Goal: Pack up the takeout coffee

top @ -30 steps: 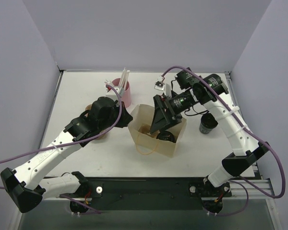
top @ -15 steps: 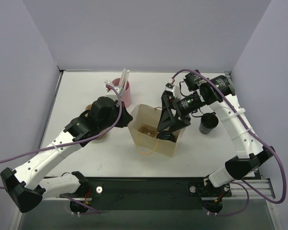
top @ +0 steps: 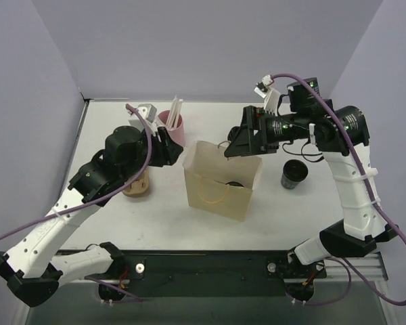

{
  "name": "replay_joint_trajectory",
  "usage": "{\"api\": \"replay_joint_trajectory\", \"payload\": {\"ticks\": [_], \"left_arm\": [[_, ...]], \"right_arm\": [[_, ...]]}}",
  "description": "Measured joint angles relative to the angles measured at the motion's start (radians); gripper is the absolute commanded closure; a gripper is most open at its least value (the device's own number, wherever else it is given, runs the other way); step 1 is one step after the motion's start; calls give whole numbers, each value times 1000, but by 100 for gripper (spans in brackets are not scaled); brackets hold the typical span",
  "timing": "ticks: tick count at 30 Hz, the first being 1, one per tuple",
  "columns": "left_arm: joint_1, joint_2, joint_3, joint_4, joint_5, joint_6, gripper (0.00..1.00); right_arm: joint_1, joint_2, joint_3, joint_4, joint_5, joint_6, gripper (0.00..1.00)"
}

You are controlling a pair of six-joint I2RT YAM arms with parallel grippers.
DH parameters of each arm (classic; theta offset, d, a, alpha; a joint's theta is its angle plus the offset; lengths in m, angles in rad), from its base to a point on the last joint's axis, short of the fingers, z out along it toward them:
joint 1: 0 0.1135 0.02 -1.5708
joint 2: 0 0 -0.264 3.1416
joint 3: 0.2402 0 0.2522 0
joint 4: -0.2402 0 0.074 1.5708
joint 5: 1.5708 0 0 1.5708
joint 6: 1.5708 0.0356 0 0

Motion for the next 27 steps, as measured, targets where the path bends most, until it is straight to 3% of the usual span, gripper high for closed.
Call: {"api": "replay_joint_trajectory", "payload": {"ticks": [6, 13, 19, 27], "left_arm": [[81, 10, 99, 0, -103, 48, 41], [269, 330, 301, -4, -200, 113, 43], [340, 543, 378, -28, -229, 96, 49], [362, 594, 355, -42, -193, 59, 50]], "right_arm": [[-2, -72, -51, 199, 224, 77, 20], [-2, -237, -213, 308, 428, 86, 20], [-2, -312, -309, 324, 473, 74, 20], [-5, -311, -325, 332, 484, 47, 18]]}}
